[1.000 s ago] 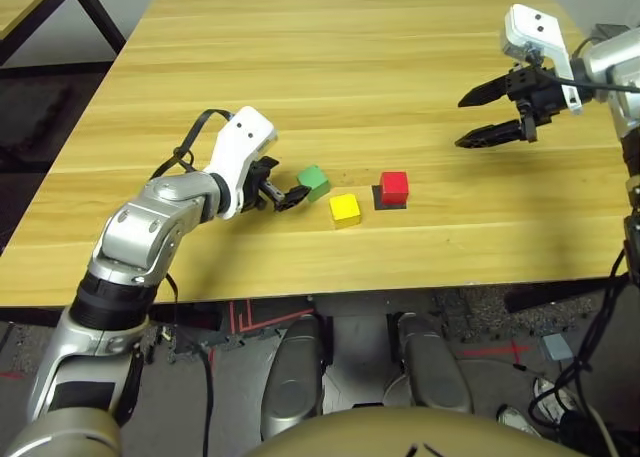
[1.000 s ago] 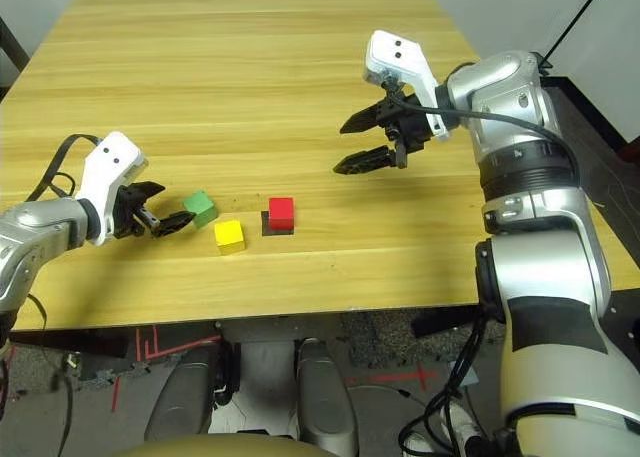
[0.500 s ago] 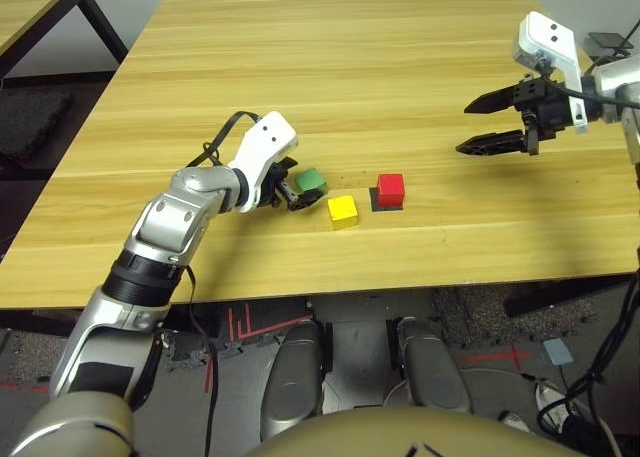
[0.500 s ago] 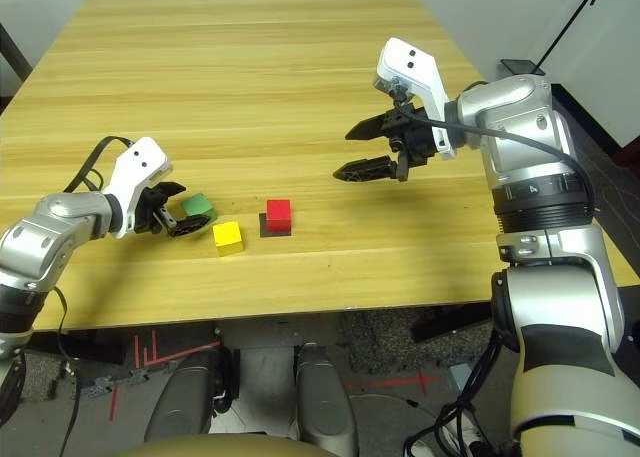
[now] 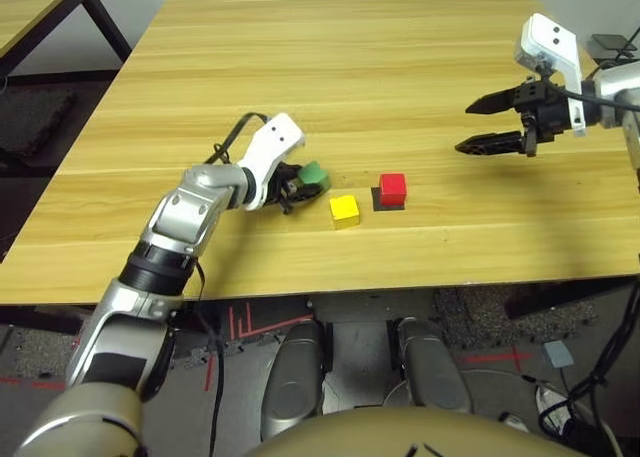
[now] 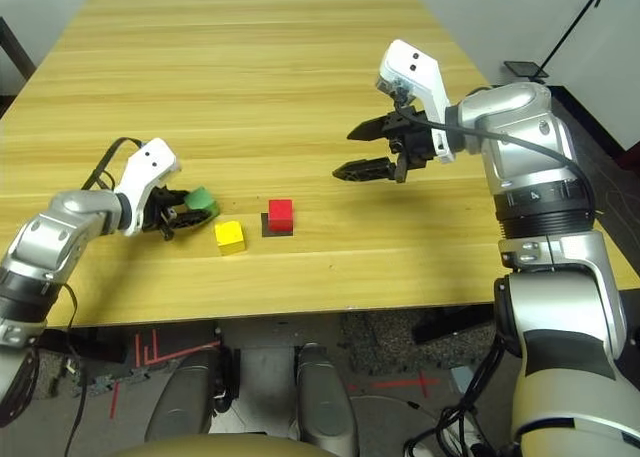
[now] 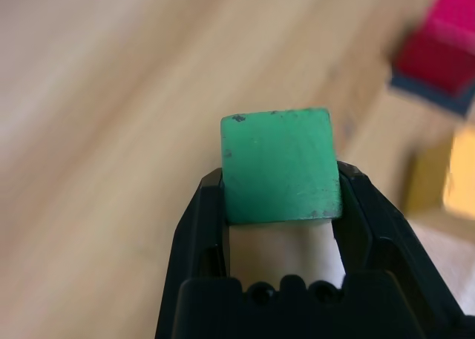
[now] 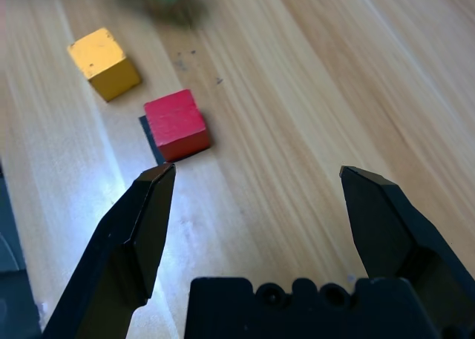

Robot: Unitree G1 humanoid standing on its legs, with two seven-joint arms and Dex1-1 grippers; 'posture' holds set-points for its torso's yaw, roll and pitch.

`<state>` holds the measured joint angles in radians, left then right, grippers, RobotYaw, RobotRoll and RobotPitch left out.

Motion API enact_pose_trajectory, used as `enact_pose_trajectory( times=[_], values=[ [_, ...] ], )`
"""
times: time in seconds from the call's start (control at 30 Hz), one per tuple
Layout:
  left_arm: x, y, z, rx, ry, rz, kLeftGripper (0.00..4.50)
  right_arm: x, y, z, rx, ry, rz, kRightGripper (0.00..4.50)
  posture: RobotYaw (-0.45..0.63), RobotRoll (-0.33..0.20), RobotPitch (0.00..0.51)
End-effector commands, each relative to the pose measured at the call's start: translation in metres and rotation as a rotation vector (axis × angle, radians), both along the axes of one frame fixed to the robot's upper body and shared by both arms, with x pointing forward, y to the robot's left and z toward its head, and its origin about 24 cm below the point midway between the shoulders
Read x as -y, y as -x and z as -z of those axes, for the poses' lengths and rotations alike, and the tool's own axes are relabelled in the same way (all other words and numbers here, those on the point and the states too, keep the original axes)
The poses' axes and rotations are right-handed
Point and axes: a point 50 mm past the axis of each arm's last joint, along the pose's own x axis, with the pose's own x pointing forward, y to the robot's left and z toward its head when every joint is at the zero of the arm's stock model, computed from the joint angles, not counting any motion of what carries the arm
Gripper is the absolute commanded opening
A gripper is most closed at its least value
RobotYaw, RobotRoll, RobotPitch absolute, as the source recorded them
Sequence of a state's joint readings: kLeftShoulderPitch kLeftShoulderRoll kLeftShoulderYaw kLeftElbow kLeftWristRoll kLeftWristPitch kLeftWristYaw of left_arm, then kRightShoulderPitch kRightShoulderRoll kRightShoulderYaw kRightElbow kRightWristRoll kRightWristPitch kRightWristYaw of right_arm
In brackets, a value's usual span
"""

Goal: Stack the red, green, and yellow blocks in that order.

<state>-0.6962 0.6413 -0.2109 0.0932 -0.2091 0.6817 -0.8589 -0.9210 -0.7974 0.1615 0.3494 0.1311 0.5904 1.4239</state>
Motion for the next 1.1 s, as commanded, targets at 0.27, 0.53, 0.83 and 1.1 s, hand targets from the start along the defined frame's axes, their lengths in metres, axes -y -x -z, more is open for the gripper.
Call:
enact_pose_trajectory(
  times=[0.27,0.53,0.83,1.1],
  values=[
    [0.076,0.002,-0.022,-0.059,0.027,0.565,2.05,-0.002,0.009,-0.002,0.009,-0.027,-0.020,4.50,0.25,-0.118,0.076],
    [0.103,-0.017,-0.013,-0.072,-0.044,0.627,2.05,-0.002,0.015,-0.003,-0.003,-0.024,-0.017,4.50,0.20,-0.123,0.078],
    [0.114,-0.028,-0.004,-0.060,-0.048,0.619,2.05,0.001,0.020,-0.005,-0.007,-0.019,0.010,4.50,0.17,-0.126,0.082],
    [0.106,-0.028,0.009,-0.069,-0.083,0.628,2.05,0.000,0.021,-0.006,-0.006,-0.022,0.014,4.50,0.16,-0.126,0.083]
  ],
)
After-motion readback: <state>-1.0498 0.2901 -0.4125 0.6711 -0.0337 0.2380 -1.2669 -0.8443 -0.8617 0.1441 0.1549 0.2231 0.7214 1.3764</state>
